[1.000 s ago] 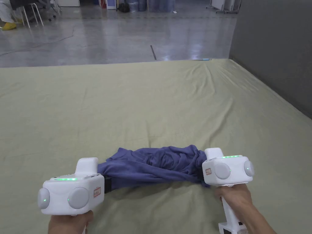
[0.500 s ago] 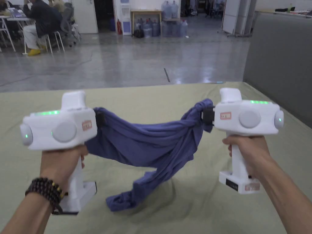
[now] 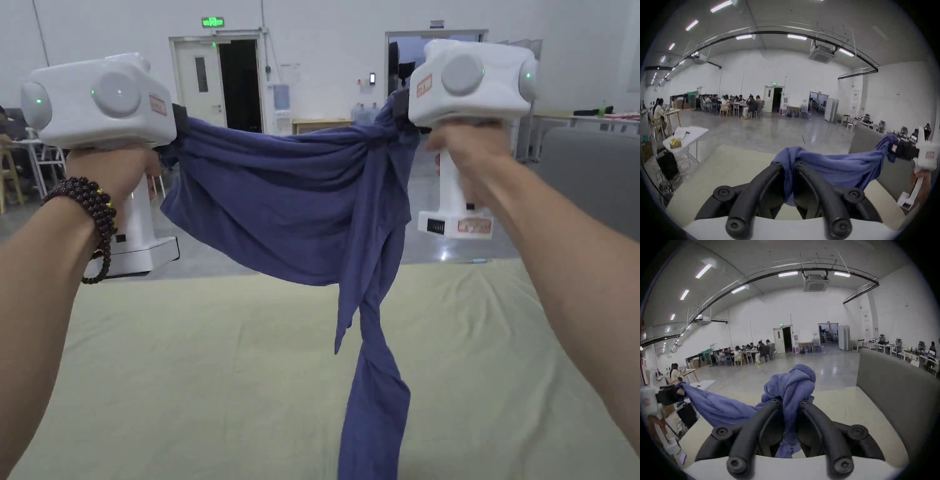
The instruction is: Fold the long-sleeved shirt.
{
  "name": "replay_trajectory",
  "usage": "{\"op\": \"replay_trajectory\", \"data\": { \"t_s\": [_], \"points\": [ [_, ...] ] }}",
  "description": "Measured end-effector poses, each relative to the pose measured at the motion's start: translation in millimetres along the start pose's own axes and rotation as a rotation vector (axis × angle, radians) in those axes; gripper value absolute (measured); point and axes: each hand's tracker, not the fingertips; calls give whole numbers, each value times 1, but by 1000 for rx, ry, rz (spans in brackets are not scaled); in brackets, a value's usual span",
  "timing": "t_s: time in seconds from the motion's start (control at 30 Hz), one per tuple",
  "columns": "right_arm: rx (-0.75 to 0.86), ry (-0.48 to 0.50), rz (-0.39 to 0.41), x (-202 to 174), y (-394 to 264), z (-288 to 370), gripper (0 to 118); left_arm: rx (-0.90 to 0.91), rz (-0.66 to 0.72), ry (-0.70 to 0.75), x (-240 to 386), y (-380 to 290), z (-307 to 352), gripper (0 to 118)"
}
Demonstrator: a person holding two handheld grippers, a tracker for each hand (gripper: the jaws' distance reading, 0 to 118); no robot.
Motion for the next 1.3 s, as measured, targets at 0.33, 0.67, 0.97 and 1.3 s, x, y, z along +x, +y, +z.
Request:
{"op": "replay_trajectory", "data": {
  "t_s": [0.33, 0.67, 0.97, 1.3],
  "points": [
    [87, -41, 55, 2, 35, -19, 17, -3, 40, 4, 7, -5, -48, 6],
    [-106, -19, 9, 15, -121, -76, 17, -169, 51, 10, -6, -127, -117, 6],
    [-176, 10, -13, 25, -186, -45, 17, -211, 56, 4, -26, -180, -79, 6],
    [-334, 48, 23, 15, -320, 56, 17, -344, 50, 6, -44, -317, 21, 6]
  ]
}}
